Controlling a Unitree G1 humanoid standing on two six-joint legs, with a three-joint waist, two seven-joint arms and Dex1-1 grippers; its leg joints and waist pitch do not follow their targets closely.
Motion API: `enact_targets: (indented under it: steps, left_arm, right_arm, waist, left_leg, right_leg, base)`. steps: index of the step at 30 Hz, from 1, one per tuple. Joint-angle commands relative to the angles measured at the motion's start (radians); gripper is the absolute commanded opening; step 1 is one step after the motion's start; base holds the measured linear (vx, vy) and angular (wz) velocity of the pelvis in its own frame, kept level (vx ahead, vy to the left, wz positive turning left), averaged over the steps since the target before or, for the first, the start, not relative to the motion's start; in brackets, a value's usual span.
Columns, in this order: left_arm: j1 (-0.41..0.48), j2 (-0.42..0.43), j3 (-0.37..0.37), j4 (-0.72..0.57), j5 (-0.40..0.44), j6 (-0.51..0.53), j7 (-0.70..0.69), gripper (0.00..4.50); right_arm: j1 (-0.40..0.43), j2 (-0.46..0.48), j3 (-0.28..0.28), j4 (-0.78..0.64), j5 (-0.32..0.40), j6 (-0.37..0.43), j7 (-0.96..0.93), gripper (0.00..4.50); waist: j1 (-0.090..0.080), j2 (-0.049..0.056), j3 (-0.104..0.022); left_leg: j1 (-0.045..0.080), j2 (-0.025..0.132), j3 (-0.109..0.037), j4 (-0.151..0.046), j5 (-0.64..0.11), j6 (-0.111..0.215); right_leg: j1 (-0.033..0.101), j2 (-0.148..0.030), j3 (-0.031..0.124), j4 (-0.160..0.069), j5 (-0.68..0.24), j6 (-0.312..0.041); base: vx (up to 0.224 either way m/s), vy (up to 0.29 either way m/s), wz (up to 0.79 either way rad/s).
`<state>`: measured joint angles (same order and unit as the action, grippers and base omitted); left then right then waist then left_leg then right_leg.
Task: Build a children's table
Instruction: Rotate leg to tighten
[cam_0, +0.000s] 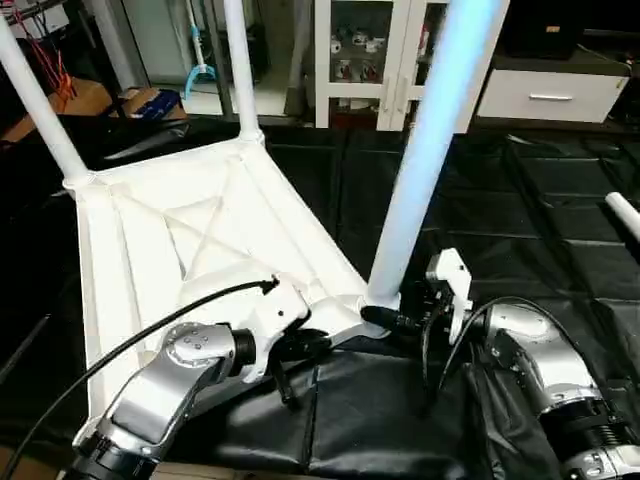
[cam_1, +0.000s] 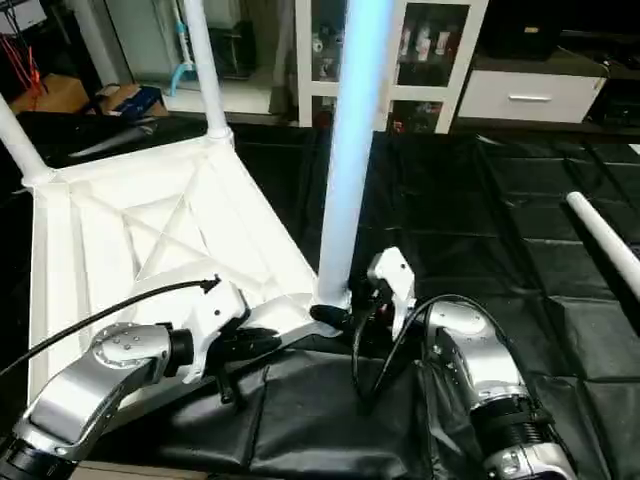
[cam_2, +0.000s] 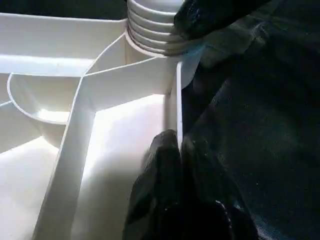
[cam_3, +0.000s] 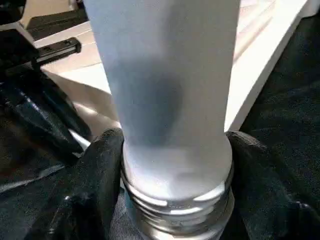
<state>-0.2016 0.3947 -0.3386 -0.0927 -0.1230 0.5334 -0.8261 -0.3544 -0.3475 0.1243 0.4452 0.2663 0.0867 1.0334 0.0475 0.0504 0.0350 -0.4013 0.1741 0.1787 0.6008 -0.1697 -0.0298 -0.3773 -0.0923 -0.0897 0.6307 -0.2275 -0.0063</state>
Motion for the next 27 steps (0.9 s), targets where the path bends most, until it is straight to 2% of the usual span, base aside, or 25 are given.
enact_targets:
  steps: [1,2,4,5,6,8,9,11,12,14,15,16,17,18,21,27]
  left_arm:
    - [-0.001,-0.024,-0.043,0.026,0.007,0.029,0.013,0.0]
    - [-0.002,-0.027,-0.042,0.029,0.009,0.03,0.018,0.0]
    - [-0.019,-0.054,-0.033,0.057,0.025,0.039,0.062,0.0]
    - [-0.041,-0.087,-0.022,0.091,0.04,0.045,0.112,0.0]
    - [-0.057,-0.109,-0.014,0.113,0.049,0.05,0.145,0.0]
    - [-0.1,-0.172,0.005,0.167,0.062,0.064,0.221,0.0]
    - [-0.134,-0.215,0.018,0.206,0.071,0.075,0.274,0.0]
    - [-0.147,-0.231,0.024,0.221,0.077,0.079,0.298,0.0]
    - [-0.175,-0.265,0.038,0.257,0.085,0.083,0.345,0.0]
    - [-0.192,-0.284,0.044,0.281,0.096,0.078,0.377,0.0]
    - [-0.198,-0.289,0.045,0.289,0.1,0.076,0.383,0.0]
    - [-0.205,-0.3,0.049,0.299,0.102,0.077,0.394,0.0]
    - [-0.21,-0.308,0.053,0.306,0.105,0.078,0.403,0.0]
    - [-0.214,-0.313,0.054,0.312,0.108,0.079,0.408,0.0]
    - [-0.211,-0.314,0.054,0.311,0.108,0.079,0.409,0.0]
    - [-0.201,-0.297,0.052,0.303,0.102,0.075,0.389,0.0]
  right_arm:
    - [-0.022,0.03,-0.027,0.04,-0.042,-0.009,-0.128,2.74]
    - [-0.023,0.033,-0.027,0.044,-0.047,-0.011,-0.14,2.74]
    - [-0.032,0.06,-0.037,0.071,-0.072,-0.016,-0.228,2.74]
    - [-0.041,0.09,-0.048,0.091,-0.087,-0.01,-0.312,2.74]
    - [-0.047,0.111,-0.055,0.105,-0.097,-0.006,-0.371,2.74]
    - [-0.061,0.173,-0.079,0.125,-0.099,0.019,-0.499,2.73]
    - [-0.07,0.223,-0.098,0.134,-0.093,0.036,-0.58,2.73]
    - [-0.073,0.242,-0.103,0.139,-0.093,0.041,-0.61,2.73]
    - [-0.083,0.287,-0.121,0.159,-0.101,0.036,-0.712,2.73]
    - [-0.088,0.316,-0.126,0.17,-0.098,0.037,-0.747,2.73]
    - [-0.087,0.329,-0.126,0.17,-0.099,0.036,-0.763,2.73]
    - [-0.087,0.344,-0.123,0.17,-0.101,0.034,-0.777,2.73]
    - [-0.089,0.353,-0.117,0.17,-0.11,0.03,-0.785,2.73]
    - [-0.091,0.359,-0.112,0.17,-0.122,0.022,-0.794,2.73]
    - [-0.1,0.366,-0.122,0.175,-0.117,0.016,-0.8,2.73]
    - [-0.095,0.37,-0.122,0.143,-0.093,0.005,-0.746,2.73]
  waist:
    - [-0.004,-0.007,-0.053]
    - [-0.006,-0.006,-0.05]
    - [-0.015,-0.008,-0.039]
    - [-0.019,-0.006,-0.036]
    - [-0.025,-0.008,-0.032]
    - [-0.031,-0.006,-0.034]
    - [-0.035,-0.01,-0.036]
    - [-0.04,-0.009,-0.037]
    - [-0.046,-0.002,-0.036]
    - [-0.049,-0.005,-0.037]
    - [-0.048,-0.002,-0.039]
    - [-0.047,-0.001,-0.04]
    - [-0.047,0.0,-0.04]
    - [-0.048,0.0,-0.041]
    - [-0.048,-0.001,-0.042]
    - [-0.045,-0.003,-0.04]
  left_leg:
    - [0.025,0.06,-0.022,-0.071,-0.207,0.069]
    - [0.026,0.06,-0.022,-0.073,-0.226,0.061]
    - [0.033,0.058,-0.024,-0.083,-0.348,0.011]
    - [0.035,0.057,-0.026,-0.085,-0.379,-0.006]
    - [0.043,0.056,-0.031,-0.087,-0.445,-0.038]
    - [0.042,0.054,-0.038,-0.089,-0.471,-0.063]
    - [0.042,0.053,-0.039,-0.09,-0.478,-0.067]
    - [0.041,0.053,-0.042,-0.091,-0.489,-0.065]
    - [0.046,0.052,-0.041,-0.091,-0.51,-0.066]
    - [0.042,0.052,-0.042,-0.093,-0.509,-0.065]
    - [0.041,0.052,-0.043,-0.094,-0.505,-0.062]
    - [0.045,0.053,-0.042,-0.095,-0.508,-0.062]
    - [0.046,0.054,-0.041,-0.096,-0.507,-0.062]
    - [0.039,0.055,-0.042,-0.101,-0.496,-0.06]
    - [0.037,0.054,-0.04,-0.102,-0.483,-0.052]
    - [0.039,0.053,-0.036,-0.1,-0.477,-0.04]
  right_leg:
    - [0.034,-0.059,0.053,-0.079,-0.068,-0.242]
    - [0.033,-0.058,0.053,-0.082,-0.094,-0.24]
    - [0.027,-0.059,0.054,-0.098,-0.252,-0.211]
    - [0.026,-0.06,0.054,-0.1,-0.299,-0.199]
    - [0.022,-0.064,0.054,-0.111,-0.4,-0.171]
    - [0.021,-0.067,0.056,-0.116,-0.446,-0.142]
    - [0.019,-0.066,0.055,-0.118,-0.447,-0.131]
    - [0.019,-0.067,0.054,-0.121,-0.446,-0.123]
    - [0.009,-0.065,0.054,-0.125,-0.439,-0.124]
    - [0.012,-0.065,0.053,-0.124,-0.426,-0.123]
    - [0.014,-0.066,0.053,-0.124,-0.416,-0.122]
    - [0.01,-0.064,0.054,-0.126,-0.396,-0.123]
    - [0.011,-0.063,0.054,-0.126,-0.382,-0.125]
    - [0.017,-0.062,0.053,-0.121,-0.348,-0.129]
    - [0.018,-0.062,0.055,-0.118,-0.305,-0.139]
    - [0.013,-0.065,0.06,-0.125,-0.353,-0.132]
  base:
    - [0.0,0.0,0.0]
    - [0.0,0.0,0.0]
    - [0.0,0.0,0.0]
    - [0.0,0.0,0.0]
    - [0.0,0.0,0.0]
    - [-0.025,0.005,-0.04]
    - [-0.051,0.009,-0.07]
    - [0.0,0.0,0.0]
    - [0.0,0.0,0.0]
    - [0.0,0.0,0.0]
    - [0.0,0.0,0.0]
    - [0.0,0.0,0.0]
    - [0.0,0.0,0.0]
    - [0.0,0.0,0.0]
    - [0.0,0.0,0.0]
    - [0.0,0.0,0.0]
